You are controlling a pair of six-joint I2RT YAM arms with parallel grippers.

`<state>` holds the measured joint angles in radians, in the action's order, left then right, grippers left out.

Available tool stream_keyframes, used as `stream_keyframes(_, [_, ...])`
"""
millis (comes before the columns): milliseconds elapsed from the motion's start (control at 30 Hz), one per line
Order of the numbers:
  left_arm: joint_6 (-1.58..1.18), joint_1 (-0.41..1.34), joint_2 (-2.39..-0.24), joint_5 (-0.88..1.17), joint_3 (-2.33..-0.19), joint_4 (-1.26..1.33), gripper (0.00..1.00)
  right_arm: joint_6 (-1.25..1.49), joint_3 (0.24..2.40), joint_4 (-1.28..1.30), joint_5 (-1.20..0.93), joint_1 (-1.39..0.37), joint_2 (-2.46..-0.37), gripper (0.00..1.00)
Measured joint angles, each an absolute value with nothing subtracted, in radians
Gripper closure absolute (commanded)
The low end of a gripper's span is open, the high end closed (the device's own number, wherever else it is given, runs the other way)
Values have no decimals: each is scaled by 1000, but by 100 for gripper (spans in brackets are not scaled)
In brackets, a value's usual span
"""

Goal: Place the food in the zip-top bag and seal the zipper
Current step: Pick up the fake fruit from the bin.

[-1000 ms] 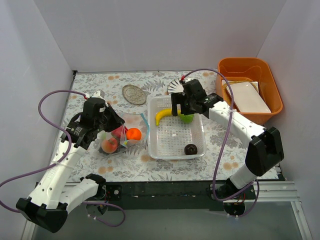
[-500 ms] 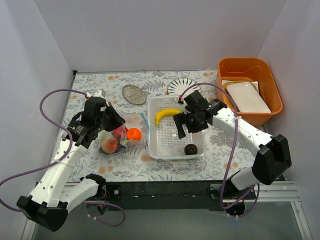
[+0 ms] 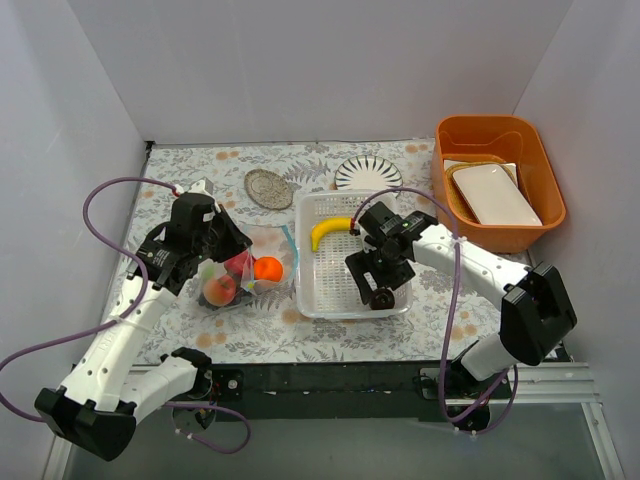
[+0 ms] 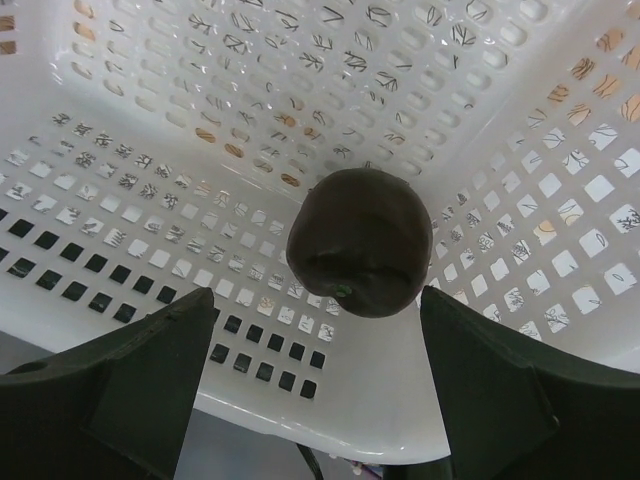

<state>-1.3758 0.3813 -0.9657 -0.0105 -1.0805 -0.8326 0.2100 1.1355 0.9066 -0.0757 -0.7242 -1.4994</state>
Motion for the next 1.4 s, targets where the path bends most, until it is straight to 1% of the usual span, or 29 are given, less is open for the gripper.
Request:
stream_keyframes(200, [-1376, 381, -967, -10, -1081, -832, 100, 217, 1114, 891, -55, -728, -1550, 13])
stream_keyframes(300, [-1376, 381, -967, -11, -1081, -832, 100, 220, 1114, 882, -48, -734, -1583, 19])
stream_keyframes(333, [-1376, 381, -967, -11, -1081, -832, 100, 222, 1114, 881, -47, -736, -1591, 24])
stream_keyframes(400, [-1376, 381, -967, -11, -1081, -832, 100, 225, 1114, 879, -43, -741, -1604, 28])
stream_keyframes(433, [-1376, 381, -967, -11, -1080, -832, 100, 228, 1114, 878, -39, -743, -1609, 32])
stream_keyframes(467, [-1376, 381, -967, -11, -1081, -832, 100, 231, 1114, 875, -36, -745, -1611, 33])
stream_keyframes(533, [-1375, 381, -967, -12, -1081, -832, 100, 235, 1114, 865, -35, -749, -1611, 39])
stream_keyframes(600, [-1375, 381, -967, -12, -1081, -832, 100, 241, 1116, 854, -36, -753, -1611, 41])
stream_keyframes(633, [-1375, 381, -967, -12, -1081, -832, 100, 241, 1116, 848, -36, -754, -1611, 44])
stream_keyframes(733, [-1376, 381, -967, -12, -1080, -832, 100, 250, 1122, 823, -36, -759, -1611, 46])
stream_keyframes(967, [-1376, 381, -967, -12, -1080, -832, 100, 267, 1151, 718, -33, -762, -1615, 46])
stream_keyframes(1100, [-1375, 381, -967, -12, -1081, -834, 100, 282, 1191, 658, -26, -762, -1663, 46])
stream_keyframes(1200, [-1375, 381, -967, -12, -1081, -838, 100, 289, 1224, 614, -12, -762, -1711, 43])
stream_keyframes(1367, [-1372, 381, -965, -12, -1081, -844, 100, 290, 1275, 599, 5, -762, -1779, 41])
stream_keyframes(1400, [-1372, 381, -963, -12, -1081, -846, 100, 290, 1287, 597, 8, -762, -1788, 38])
